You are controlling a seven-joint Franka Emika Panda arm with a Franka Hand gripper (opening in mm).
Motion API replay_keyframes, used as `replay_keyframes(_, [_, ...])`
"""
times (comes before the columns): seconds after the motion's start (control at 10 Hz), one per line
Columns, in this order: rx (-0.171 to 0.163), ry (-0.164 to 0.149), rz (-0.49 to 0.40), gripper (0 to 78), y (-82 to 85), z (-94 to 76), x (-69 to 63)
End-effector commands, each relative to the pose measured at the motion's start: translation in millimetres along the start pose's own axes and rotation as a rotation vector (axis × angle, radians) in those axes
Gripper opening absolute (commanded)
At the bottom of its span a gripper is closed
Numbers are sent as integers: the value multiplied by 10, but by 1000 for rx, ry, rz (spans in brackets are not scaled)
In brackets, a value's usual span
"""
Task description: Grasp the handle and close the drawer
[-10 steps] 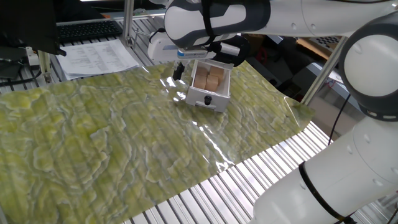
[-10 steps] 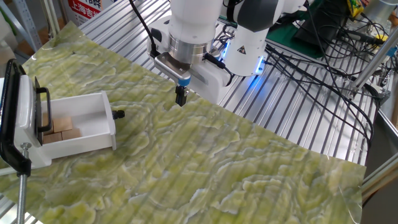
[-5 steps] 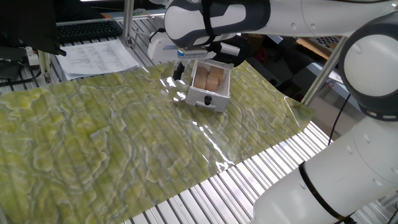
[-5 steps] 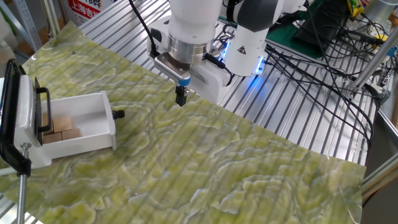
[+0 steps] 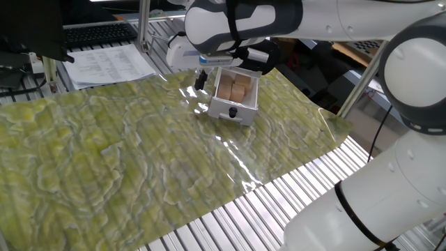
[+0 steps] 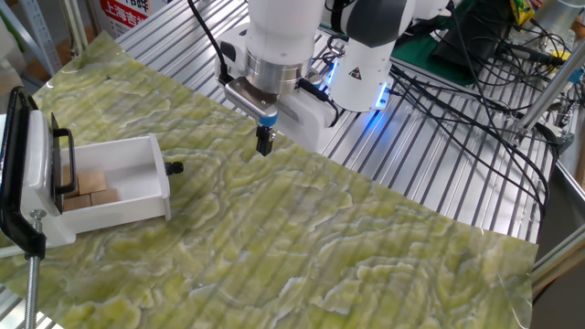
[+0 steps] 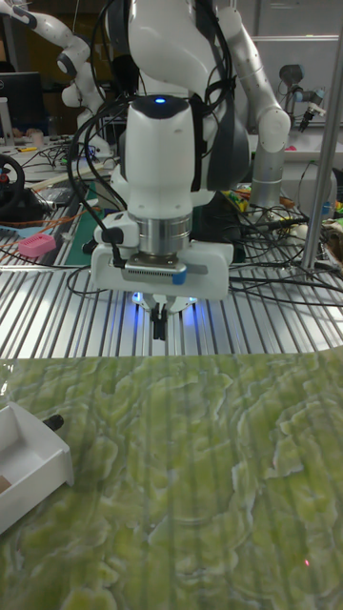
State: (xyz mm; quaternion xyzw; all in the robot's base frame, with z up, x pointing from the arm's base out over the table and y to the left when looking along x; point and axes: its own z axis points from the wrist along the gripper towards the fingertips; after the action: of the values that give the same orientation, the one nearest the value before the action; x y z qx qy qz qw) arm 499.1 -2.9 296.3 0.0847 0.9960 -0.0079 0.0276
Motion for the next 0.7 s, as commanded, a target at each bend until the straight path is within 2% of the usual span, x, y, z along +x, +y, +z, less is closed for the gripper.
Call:
replay_keyframes(0.1, [3, 1, 5, 0, -16, -2, -11])
replay_keyframes(0.3, [8, 20, 14, 0, -65, 23, -22])
replay_keyframes(0.7, [11, 31, 26, 0, -269, 154, -57])
